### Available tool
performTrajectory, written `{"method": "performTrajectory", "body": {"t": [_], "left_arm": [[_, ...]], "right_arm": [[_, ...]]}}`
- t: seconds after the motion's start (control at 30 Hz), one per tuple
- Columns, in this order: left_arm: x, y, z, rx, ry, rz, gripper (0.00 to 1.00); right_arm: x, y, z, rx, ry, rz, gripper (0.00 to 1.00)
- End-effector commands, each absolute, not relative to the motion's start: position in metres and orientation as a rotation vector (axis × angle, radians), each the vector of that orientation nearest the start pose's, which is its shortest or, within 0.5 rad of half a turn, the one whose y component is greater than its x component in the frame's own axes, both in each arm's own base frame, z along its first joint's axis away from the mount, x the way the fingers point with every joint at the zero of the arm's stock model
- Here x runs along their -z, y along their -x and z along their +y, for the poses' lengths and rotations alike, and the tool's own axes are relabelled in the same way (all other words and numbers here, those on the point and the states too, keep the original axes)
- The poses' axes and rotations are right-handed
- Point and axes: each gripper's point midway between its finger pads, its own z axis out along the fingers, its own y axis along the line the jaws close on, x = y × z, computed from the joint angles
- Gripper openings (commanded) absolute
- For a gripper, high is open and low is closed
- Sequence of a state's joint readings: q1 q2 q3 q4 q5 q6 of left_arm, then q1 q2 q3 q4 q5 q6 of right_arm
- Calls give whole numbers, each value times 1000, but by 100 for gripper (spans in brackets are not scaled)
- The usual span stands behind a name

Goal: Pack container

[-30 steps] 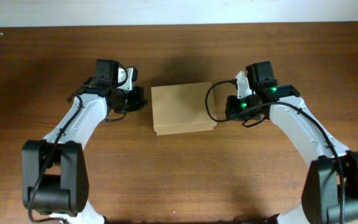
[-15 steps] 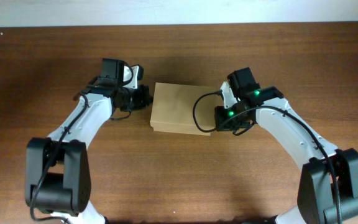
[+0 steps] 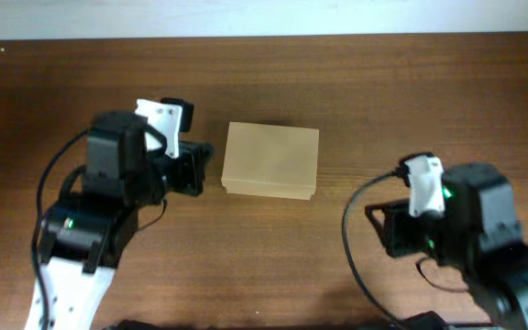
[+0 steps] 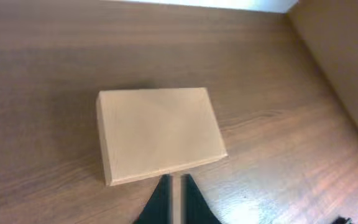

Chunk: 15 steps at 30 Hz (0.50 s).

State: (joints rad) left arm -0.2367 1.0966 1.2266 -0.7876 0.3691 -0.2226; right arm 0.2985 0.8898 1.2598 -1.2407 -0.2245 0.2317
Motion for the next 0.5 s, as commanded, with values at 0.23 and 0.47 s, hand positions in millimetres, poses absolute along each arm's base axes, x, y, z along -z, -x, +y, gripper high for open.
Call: {"method": "performTrajectory", "body": {"t": [0.23,0.47], "left_arm": [[-316,-283,-133,655,-247,2179,100],[-316,-282,-133,654,-247,2179,100]], "right_arm": [[-287,-173,93,-498,200,2438,99],[-287,-173,93,-498,200,2438,99]]}}
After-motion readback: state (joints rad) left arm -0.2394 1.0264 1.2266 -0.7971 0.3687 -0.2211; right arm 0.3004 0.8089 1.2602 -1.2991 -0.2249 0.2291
